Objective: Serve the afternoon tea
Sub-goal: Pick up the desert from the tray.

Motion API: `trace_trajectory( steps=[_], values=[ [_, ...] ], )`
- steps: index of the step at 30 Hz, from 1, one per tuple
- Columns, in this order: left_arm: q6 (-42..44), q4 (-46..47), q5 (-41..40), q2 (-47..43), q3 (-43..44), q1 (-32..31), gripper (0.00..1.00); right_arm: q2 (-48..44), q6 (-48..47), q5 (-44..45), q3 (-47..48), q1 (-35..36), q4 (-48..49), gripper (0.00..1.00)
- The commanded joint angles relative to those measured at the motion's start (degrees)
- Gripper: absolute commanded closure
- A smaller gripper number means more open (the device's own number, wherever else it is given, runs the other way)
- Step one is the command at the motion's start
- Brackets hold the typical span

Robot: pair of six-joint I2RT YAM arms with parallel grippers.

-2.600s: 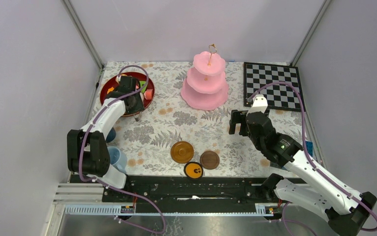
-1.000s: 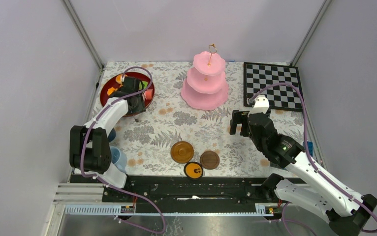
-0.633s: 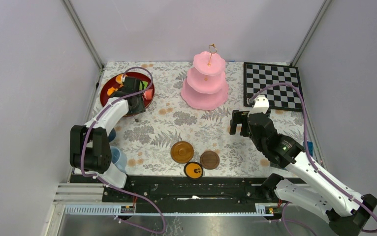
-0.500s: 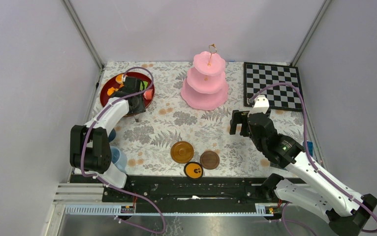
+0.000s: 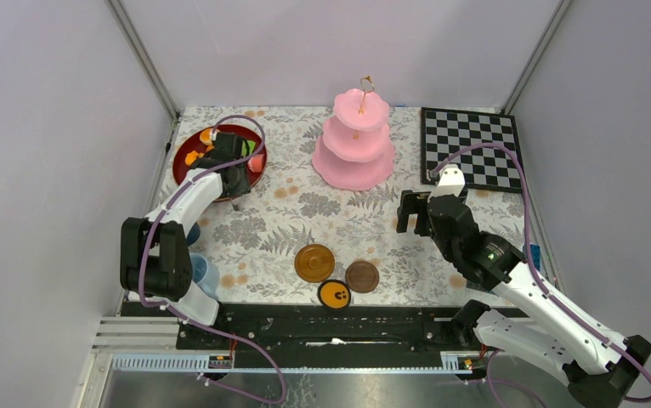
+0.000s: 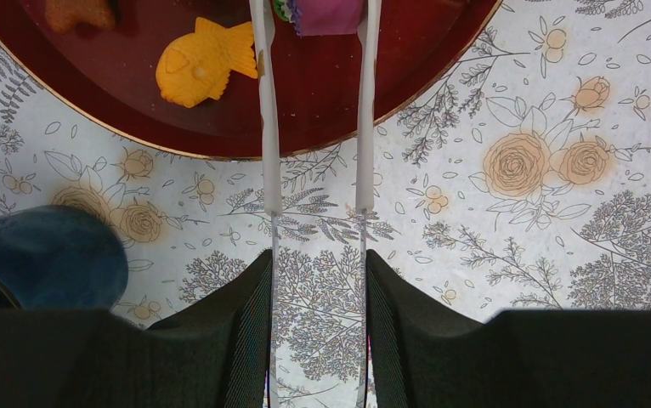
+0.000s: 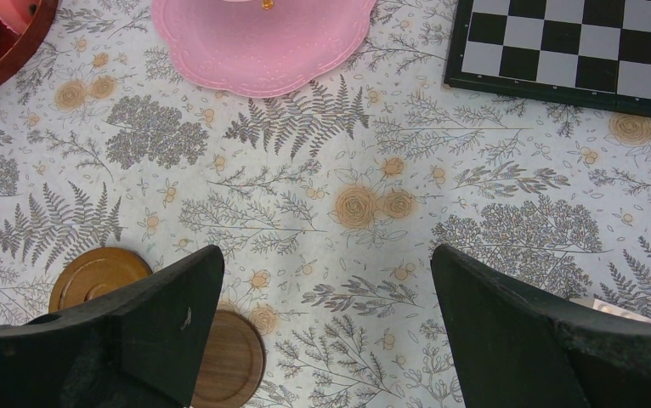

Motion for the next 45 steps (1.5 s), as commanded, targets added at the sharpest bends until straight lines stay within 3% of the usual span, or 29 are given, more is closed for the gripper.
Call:
trace_trajectory(
  steps=[1,7,14,22,25,30,36,41,45],
  values=[
    [0.7,2.6,-0.8,-2.7,1.8,-0.2,0.99,-0.2,0.4,-0.4,0.0,-0.3,1.0,0.0],
    [0.7,2.9,-0.7,-2.6,1.7,-0.2,0.6,-0.1,0.4,-0.4,-0.1,-0.3,1.0,0.0],
    [0.7,2.9,-1.2,-2.4,1.7,-0.2,0.42,-0.2,0.3,-0.4,-0.2,-0.3,1.1,0.0],
    [1.0,3.2,-1.8,-3.3,1.4,-0.2,0.48,0.0,0.4,-0.5,-0.2,-0.3,1.3,0.0],
    [0.8,3.3,-1.3,-2.5,1.8,-0.2,0.44,0.1,0.3,-0.4,-0.2,-0.3,1.3,0.0],
    [0.6,3.3,-0.8,-0.6,3.1,-0.2,0.46,0.1,0.3,-0.4,-0.2,-0.3,1.3,0.0],
    [0.7,3.7,-0.8,1.1,3.8,-0.2,0.58,-0.2,0.3,-0.2,-0.3,-0.3,1.3,0.0],
    [0.8,3.5,-1.6,0.7,4.1,-0.5,0.91,-0.2,0.3,-0.6,-0.2,-0.3,1.3,0.0],
    [0.9,4.0,-2.8,-0.9,3.4,-0.8,0.98,-0.1,0.3,-0.4,-0.3,-0.3,1.4,0.0]
  ],
)
